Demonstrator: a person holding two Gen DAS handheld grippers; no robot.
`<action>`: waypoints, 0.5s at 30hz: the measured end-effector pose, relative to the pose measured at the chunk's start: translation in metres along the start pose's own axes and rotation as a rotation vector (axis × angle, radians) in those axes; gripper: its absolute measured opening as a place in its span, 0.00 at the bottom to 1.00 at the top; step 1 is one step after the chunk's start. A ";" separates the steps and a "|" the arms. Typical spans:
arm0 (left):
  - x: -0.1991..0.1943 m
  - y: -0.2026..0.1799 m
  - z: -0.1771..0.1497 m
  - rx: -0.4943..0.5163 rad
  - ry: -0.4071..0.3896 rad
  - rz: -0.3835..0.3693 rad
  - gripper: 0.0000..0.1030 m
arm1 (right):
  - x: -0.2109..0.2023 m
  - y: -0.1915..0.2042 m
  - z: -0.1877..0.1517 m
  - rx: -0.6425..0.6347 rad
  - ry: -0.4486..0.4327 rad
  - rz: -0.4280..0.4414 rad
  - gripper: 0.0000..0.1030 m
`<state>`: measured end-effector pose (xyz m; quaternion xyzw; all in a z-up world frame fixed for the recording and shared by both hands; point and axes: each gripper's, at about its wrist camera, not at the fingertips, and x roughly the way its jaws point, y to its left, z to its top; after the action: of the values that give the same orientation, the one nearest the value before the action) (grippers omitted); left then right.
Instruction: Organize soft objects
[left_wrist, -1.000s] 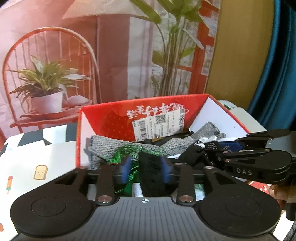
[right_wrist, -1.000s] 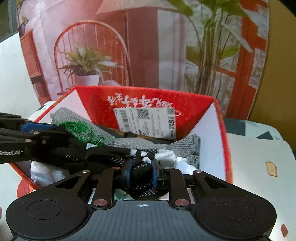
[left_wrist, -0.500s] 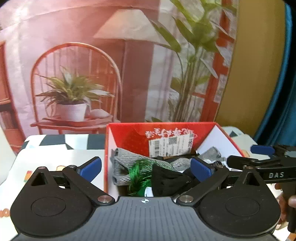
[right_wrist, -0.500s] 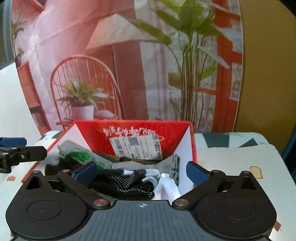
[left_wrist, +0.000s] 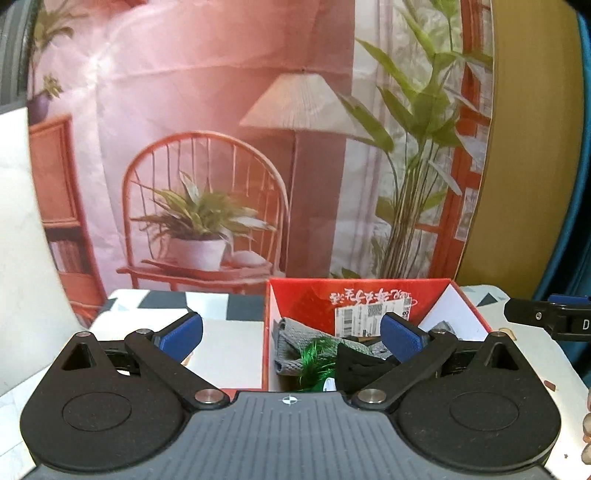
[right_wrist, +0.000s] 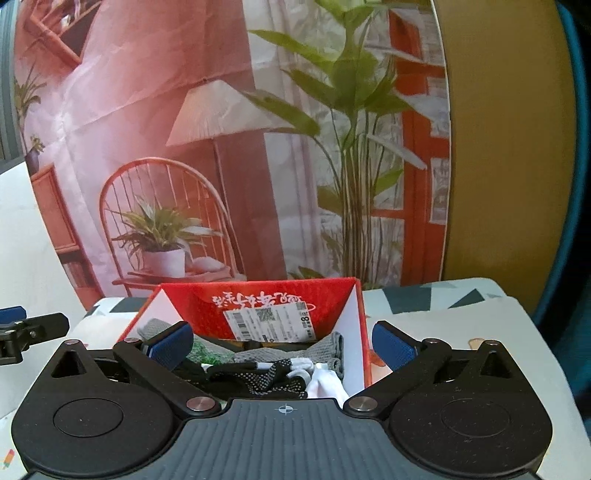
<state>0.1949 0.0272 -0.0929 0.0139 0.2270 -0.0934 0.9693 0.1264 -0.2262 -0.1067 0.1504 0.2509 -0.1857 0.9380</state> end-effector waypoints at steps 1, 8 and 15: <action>-0.006 0.000 0.001 -0.001 -0.006 0.000 1.00 | -0.004 0.001 0.001 -0.003 -0.001 0.002 1.00; -0.056 -0.007 0.008 0.007 -0.053 -0.003 1.00 | -0.047 0.014 0.009 -0.046 -0.046 -0.011 1.00; -0.109 -0.019 0.011 0.001 -0.102 -0.012 1.00 | -0.103 0.024 0.010 -0.066 -0.102 -0.012 1.00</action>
<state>0.1007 0.0270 -0.0343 0.0082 0.1771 -0.1002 0.9790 0.0581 -0.1811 -0.0394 0.1083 0.2099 -0.1903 0.9529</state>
